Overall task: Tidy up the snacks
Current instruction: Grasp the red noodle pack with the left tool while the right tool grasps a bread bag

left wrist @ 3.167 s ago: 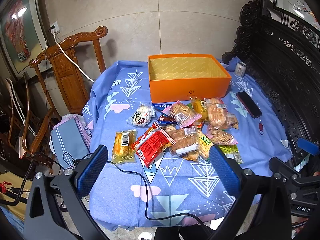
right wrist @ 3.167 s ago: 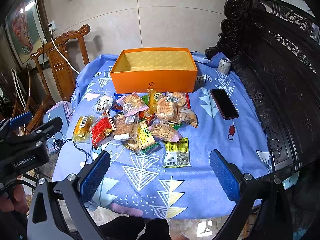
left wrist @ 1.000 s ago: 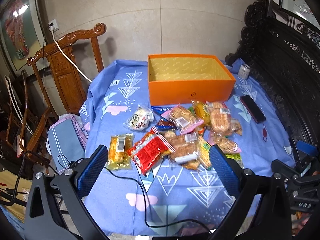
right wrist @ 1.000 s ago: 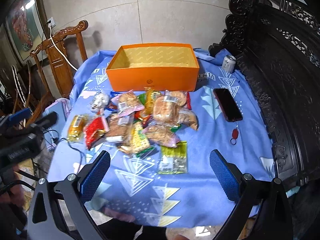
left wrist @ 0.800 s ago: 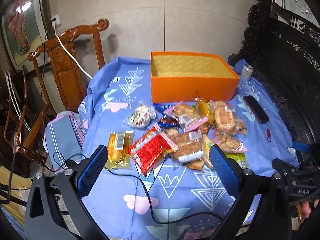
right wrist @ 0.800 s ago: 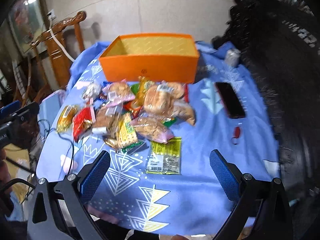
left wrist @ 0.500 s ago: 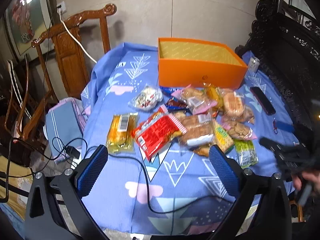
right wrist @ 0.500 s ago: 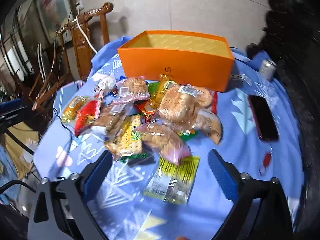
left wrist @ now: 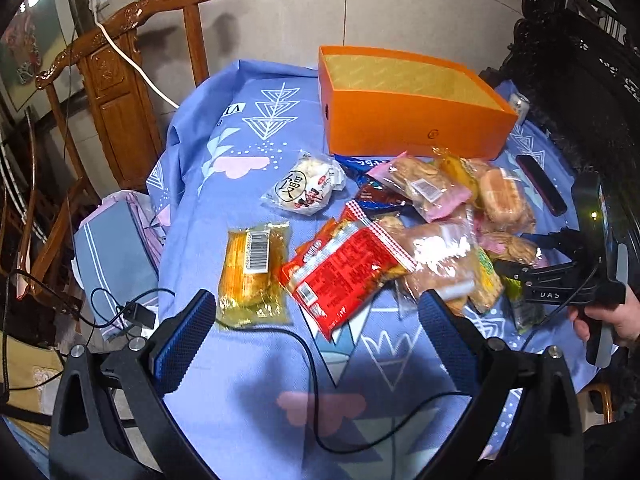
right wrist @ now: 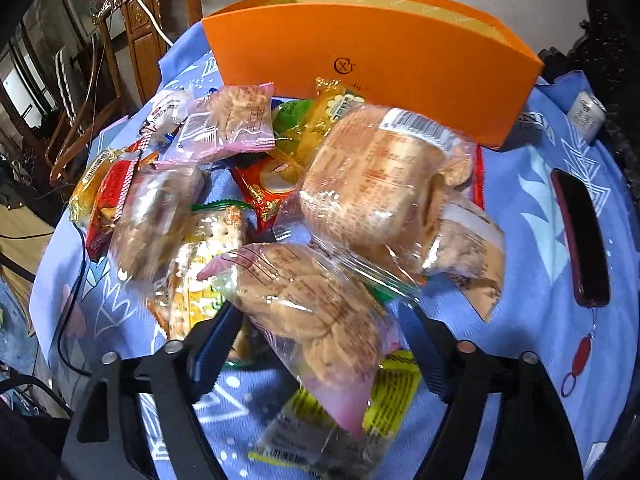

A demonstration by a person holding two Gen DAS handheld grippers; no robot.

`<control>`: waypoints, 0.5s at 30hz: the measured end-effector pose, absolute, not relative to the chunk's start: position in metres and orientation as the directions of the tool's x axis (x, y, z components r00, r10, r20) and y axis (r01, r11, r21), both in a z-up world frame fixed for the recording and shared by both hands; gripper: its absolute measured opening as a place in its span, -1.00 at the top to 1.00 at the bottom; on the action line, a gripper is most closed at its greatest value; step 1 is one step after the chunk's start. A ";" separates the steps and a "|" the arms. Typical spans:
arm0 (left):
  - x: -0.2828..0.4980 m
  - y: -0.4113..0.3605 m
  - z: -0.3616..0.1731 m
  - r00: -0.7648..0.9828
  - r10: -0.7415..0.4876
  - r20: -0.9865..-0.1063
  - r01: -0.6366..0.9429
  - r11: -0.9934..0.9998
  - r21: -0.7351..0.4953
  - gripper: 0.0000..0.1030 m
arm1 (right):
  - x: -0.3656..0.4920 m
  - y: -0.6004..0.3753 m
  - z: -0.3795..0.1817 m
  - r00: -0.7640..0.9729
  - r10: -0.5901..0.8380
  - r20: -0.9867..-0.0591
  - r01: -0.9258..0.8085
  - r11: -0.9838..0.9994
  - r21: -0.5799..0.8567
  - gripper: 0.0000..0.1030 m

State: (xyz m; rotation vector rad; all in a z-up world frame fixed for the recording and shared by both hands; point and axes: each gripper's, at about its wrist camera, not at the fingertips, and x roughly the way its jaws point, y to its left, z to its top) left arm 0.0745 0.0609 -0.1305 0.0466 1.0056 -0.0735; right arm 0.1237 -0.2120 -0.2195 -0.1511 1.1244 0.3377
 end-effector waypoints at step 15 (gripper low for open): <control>0.114 0.045 -0.181 0.575 -0.103 -0.811 0.348 0.929 0.129 -0.92 | 0.099 -0.235 -0.192 0.381 0.234 -0.894 -0.190 0.967 0.172 0.11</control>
